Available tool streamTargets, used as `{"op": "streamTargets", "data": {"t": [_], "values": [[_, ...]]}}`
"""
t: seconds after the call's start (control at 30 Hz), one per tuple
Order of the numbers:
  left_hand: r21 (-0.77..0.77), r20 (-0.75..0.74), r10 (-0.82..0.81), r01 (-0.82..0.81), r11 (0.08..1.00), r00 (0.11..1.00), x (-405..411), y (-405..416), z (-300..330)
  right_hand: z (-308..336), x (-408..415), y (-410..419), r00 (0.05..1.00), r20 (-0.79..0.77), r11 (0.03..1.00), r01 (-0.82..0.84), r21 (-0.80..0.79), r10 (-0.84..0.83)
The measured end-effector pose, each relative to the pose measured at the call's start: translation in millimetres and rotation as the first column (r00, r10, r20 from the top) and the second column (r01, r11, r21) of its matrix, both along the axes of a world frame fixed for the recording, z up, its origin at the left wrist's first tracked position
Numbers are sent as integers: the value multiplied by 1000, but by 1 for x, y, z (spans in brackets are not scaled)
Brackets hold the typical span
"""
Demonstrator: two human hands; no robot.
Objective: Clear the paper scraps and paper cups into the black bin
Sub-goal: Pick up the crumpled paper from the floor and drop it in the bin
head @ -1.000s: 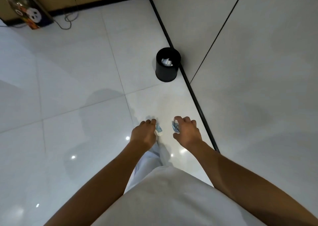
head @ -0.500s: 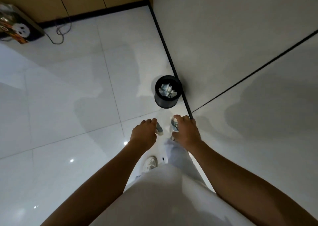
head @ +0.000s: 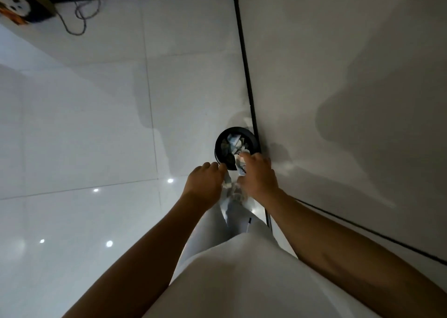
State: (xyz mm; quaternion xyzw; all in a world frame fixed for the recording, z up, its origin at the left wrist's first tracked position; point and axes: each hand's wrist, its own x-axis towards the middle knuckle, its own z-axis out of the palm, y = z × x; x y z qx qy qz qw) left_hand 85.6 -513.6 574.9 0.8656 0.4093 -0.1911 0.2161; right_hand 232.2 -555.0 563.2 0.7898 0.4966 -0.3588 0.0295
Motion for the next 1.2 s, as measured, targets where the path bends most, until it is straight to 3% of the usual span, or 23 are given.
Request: {"op": "streamTargets", "data": {"t": [0.3,0.6,0.9,1.03,1.2], "values": [[-148,-28,199,-201,968,980,2,59,-80,-93,25,63,994,-83,997,65,-47,-69],[-200,-54,230,-237,951,972,11,75,-163,-198,35,76,995,-47,984,83,-156,-91],[-208,-1,194,-190,960,981,73,78,-204,-198,46,29,978,-61,966,185,-181,-198],[-258,-58,124,-135,957,991,95,83,-221,-191,50,15,990,-32,979,128,-162,-135],[-125,31,103,-99,987,994,76,72,-198,-168,42,14,999,21,984,-40,-174,44]]}}
